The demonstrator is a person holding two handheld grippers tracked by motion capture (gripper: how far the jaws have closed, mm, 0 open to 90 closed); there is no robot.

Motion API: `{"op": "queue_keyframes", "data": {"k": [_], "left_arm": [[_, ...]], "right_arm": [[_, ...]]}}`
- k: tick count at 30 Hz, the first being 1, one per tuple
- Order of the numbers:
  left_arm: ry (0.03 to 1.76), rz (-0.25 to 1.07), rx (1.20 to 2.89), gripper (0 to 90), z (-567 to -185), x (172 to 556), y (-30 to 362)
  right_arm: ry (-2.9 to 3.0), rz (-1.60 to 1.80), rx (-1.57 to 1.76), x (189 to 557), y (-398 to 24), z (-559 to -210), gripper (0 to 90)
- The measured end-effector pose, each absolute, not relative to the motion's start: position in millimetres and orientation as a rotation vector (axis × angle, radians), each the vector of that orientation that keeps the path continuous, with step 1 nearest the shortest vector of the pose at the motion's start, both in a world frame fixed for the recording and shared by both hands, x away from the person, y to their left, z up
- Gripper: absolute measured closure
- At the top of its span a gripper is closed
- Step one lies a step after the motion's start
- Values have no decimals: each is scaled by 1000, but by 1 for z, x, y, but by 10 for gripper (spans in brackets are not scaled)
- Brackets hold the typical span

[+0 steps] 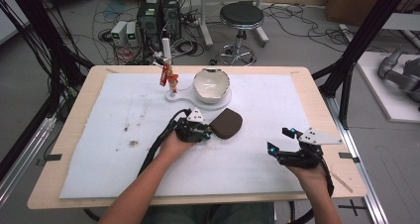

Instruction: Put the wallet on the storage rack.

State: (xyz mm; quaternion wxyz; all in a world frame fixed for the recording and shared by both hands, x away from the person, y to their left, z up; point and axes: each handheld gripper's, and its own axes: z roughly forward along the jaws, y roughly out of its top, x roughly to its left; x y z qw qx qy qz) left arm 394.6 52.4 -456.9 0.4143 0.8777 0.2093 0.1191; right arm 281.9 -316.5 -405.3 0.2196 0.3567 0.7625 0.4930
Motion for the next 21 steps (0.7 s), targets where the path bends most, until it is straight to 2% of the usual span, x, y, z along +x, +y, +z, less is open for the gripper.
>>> {"op": "queue_keyframes", "data": {"k": [10,12,21], "left_arm": [[502,286,2215,811,-457,395,52],[494,293,2215,880,-457,394,51],[451,324,2215,883,-454,393,54]], "right_arm": [[2130,1361,974,282,-312,-406,195],[2128,1364,972,282,-310,-405,196],[2126,1365,978,282,-311,-405,196]]}}
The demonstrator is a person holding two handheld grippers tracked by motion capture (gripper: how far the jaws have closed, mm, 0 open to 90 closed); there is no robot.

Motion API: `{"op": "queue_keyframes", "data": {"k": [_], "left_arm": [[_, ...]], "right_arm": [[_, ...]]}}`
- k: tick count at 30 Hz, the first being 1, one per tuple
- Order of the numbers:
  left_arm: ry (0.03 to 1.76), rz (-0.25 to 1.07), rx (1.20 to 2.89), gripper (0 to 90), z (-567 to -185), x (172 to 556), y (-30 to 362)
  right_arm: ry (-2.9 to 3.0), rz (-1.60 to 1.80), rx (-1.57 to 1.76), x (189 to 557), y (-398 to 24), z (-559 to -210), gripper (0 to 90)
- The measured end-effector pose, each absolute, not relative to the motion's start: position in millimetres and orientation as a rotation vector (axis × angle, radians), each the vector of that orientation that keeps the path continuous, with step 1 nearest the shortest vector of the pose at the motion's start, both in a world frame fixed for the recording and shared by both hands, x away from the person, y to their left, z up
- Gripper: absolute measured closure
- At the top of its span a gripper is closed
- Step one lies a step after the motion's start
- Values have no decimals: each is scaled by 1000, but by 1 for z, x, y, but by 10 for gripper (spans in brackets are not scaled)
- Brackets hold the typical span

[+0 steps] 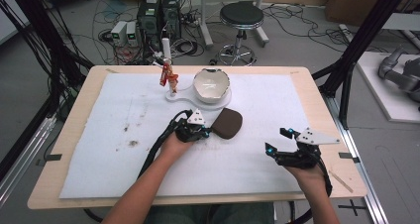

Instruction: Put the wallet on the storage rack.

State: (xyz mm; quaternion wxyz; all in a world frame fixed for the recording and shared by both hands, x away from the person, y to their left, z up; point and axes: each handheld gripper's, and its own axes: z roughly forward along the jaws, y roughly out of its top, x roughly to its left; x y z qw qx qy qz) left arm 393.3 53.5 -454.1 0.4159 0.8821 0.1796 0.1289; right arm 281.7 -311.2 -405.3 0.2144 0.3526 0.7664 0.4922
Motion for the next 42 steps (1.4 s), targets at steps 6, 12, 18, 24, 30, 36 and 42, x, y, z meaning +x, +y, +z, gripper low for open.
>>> {"op": "queue_keyframes", "data": {"k": [6,12,18,24,30,36,42], "left_arm": [[454,262,2097,883,-442,392,63],[475,238,1966,883,-427,389,72],[470,185,1851,883,-412,389,79],[444,161,1809,884,-397,391,81],[457,118,1744,884,-390,394,83],[469,64,1694,884,-382,404,87],[479,94,1682,884,-368,413,93]], "right_arm": [[2125,1383,979,283,-312,-405,196],[2127,1392,979,282,-310,-404,196],[2123,1394,977,283,-311,-403,196],[2126,1393,977,283,-311,-404,196],[2126,1394,975,283,-311,-404,196],[2126,1393,975,283,-310,-404,196],[2126,1390,982,284,-312,-405,196]]}}
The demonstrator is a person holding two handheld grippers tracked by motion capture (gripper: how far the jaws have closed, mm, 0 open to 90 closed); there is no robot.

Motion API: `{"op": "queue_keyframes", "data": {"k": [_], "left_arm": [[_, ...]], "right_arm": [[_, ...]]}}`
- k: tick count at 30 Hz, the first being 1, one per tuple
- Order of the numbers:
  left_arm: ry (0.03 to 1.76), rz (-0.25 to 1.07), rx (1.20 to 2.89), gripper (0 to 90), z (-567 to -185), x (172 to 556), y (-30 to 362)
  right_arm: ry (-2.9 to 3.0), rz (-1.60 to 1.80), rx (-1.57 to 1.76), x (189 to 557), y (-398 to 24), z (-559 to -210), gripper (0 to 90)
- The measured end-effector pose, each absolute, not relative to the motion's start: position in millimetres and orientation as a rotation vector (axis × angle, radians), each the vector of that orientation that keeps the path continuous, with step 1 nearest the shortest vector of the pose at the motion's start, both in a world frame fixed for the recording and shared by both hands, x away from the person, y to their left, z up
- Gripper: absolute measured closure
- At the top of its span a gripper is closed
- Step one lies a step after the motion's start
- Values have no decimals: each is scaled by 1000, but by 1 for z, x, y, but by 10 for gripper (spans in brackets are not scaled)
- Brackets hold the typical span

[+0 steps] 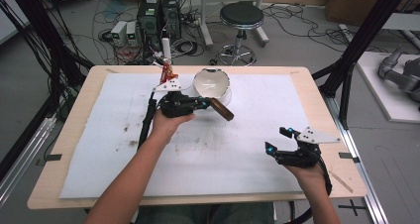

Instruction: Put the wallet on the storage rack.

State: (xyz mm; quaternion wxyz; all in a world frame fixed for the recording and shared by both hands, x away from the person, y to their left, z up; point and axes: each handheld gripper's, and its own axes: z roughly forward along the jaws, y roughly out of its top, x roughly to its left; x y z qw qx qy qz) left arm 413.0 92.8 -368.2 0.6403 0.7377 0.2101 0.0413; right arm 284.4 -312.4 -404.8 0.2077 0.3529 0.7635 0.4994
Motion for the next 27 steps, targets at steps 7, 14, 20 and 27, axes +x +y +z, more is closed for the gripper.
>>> {"op": "queue_keyframes", "data": {"k": [7,14,20,27], "left_arm": [[485,126,1681,883,-354,427,97],[500,143,1675,883,-343,443,101],[513,168,1680,883,-329,457,101],[548,190,1692,883,-332,474,96]], "right_arm": [[2128,1389,983,285,-312,-405,196],[2124,1379,968,285,-311,-403,196],[2128,1381,975,285,-310,-404,196],[2129,1376,983,286,-312,-406,196]]}}
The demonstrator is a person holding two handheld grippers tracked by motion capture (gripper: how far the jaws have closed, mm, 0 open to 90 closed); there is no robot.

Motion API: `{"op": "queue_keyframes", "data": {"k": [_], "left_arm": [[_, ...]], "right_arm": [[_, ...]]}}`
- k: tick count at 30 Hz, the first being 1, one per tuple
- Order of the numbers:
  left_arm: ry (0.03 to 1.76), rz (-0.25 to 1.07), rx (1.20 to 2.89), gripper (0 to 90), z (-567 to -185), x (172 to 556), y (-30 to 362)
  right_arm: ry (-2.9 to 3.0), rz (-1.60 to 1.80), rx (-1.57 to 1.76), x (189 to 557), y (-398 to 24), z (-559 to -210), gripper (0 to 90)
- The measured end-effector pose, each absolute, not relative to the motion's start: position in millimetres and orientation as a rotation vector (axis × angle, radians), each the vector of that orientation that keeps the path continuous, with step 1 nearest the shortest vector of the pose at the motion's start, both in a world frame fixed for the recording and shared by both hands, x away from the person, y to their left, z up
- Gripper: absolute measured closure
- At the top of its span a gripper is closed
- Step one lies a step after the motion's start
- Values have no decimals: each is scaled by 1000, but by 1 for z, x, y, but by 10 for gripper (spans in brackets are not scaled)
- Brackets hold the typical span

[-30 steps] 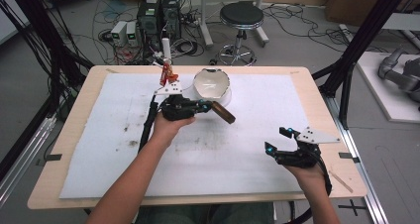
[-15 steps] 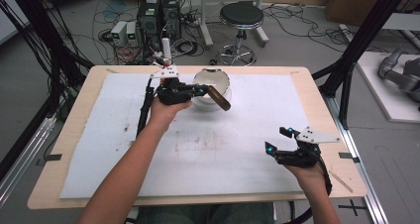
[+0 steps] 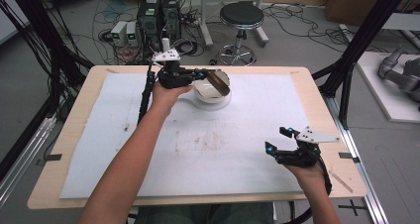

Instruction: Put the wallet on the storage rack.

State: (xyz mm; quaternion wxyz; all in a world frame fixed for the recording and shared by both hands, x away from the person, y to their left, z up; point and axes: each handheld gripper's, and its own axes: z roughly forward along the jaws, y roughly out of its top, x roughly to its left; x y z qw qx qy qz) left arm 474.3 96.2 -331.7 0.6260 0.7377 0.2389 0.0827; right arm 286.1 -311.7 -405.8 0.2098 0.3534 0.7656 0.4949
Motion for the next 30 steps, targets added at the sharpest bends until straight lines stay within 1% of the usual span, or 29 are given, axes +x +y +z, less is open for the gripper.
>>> {"op": "queue_keyframes", "data": {"k": [7,14,18,19,21,25,28,30], "left_arm": [[613,181,1684,883,-344,491,100],[684,218,1724,882,-359,503,103],[699,189,1747,880,-368,504,102],[706,181,1735,860,-370,504,103],[731,193,1709,718,-370,502,103],[773,214,1729,502,-366,499,104],[788,235,1737,410,-362,494,107],[792,241,1733,376,-359,491,110]], "right_arm": [[2130,1375,993,286,-313,-407,196],[2147,1363,972,286,-306,-407,196],[2152,1362,976,286,-306,-407,196],[2147,1361,974,286,-307,-407,195],[2147,1363,972,286,-307,-407,196],[2146,1366,968,284,-306,-406,195],[2147,1370,968,284,-305,-405,196],[2139,1372,965,285,-306,-404,196]]}}
